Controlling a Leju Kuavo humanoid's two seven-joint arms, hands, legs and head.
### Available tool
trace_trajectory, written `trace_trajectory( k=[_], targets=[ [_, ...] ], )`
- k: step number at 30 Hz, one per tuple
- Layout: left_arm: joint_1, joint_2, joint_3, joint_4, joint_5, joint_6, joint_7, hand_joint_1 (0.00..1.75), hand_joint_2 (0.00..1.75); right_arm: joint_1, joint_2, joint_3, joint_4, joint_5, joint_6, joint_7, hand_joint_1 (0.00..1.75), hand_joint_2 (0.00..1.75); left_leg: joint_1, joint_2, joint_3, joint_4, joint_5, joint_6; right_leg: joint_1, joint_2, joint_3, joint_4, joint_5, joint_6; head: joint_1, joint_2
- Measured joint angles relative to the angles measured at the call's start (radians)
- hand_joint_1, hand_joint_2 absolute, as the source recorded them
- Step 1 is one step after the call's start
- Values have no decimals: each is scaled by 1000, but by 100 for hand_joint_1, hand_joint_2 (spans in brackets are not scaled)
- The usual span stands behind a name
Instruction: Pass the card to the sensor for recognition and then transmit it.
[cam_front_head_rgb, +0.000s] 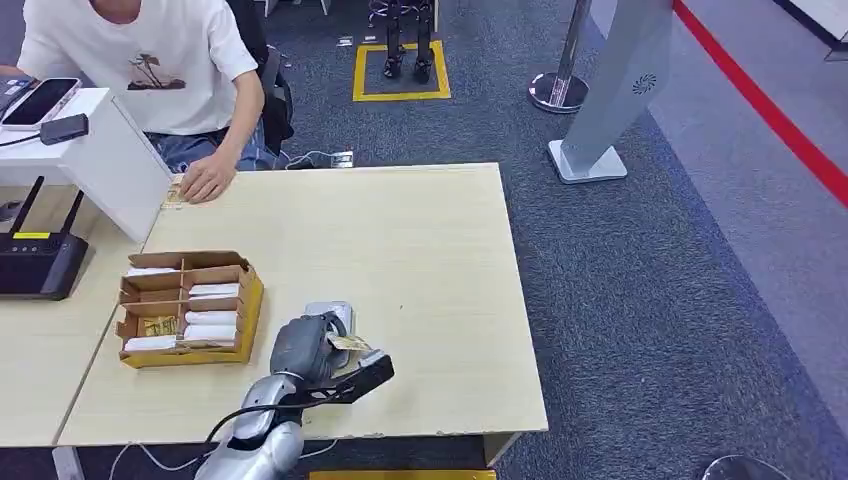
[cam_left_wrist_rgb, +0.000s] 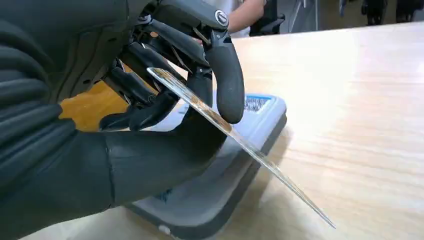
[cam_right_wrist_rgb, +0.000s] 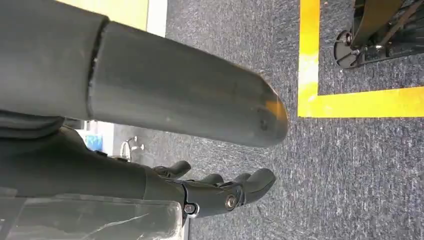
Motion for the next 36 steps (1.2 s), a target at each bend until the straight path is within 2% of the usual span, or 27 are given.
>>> trace_trajectory(
  k=[6, 10, 15, 18, 21, 24, 26, 29, 32, 36],
  targets=[
    [-1, 20, 1, -34, 2, 43, -1, 175, 175, 0, 0, 8, 0, 0, 9, 0, 0, 0, 0, 0, 0, 0, 0, 0, 0, 0, 0, 0, 0, 0, 0, 0],
    [-7, 51, 20, -75, -3, 102, -3, 175, 175, 0, 0, 12, 0, 0, 13, 0, 0, 0, 0, 0, 0, 0, 1, 0, 0, 0, 0, 0, 0, 0, 0, 0],
    [-38, 131, 95, -151, -33, 147, -3, 175, 175, 0, 0, 18, 0, 0, 16, 0, 0, 0, 1, 0, 0, 0, 1, -1, 1, 0, 0, 1, 0, 0, 0, 0],
    [-77, 197, 153, -173, -80, 139, 24, 175, 175, -2, 0, 26, 0, 5, 19, 4, 0, 0, 2, 0, 0, 0, 1, -1, 1, 0, 0, 1, 0, -1, 0, 0],
    [-125, 264, 210, -172, -96, 125, 17, 175, 175, -3, 0, 34, 0, 5, 21, 8, 0, 0, 2, 1, 0, 0, 2, -2, 1, 1, -1, 2, 1, -1, 0, 0],
    [-149, 297, 251, -172, -109, 124, 9, 175, 175, -5, 0, 40, 0, 5, 21, 12, 0, 0, 1, -1, 0, 0, 3, -1, 1, -1, 0, 2, 1, -1, 0, 0],
    [-154, 314, 260, -172, -137, 126, 36, 175, 175, -8, 0, 42, 0, 6, 21, 13, 0, 0, 1, 0, 0, 0, 3, -1, 1, -1, 0, 2, 1, -1, 0, 0],
    [-189, 358, 286, -144, -161, 126, 49, 175, 175, -14, 0, 50, 0, 12, 22, 19, 0, 0, 1, 2, -1, 0, 3, -1, 1, 1, -1, 1, 1, -2, 0, 0],
    [-250, 406, 325, -69, -187, 134, 47, 175, 175, -21, 0, 56, 0, 18, 22, 23, 0, 0, 1, 2, 0, 0, 3, -1, 1, 1, -1, 2, 2, -2, 0, 0],
    [-293, 441, 356, 17, -200, 148, 36, 175, 175, -29, 0, 62, 0, 19, 21, 25, 0, 0, 2, 1, 0, 0, 4, -1, 1, 1, -1, 2, 1, -2, 0, 0]
  ],
)
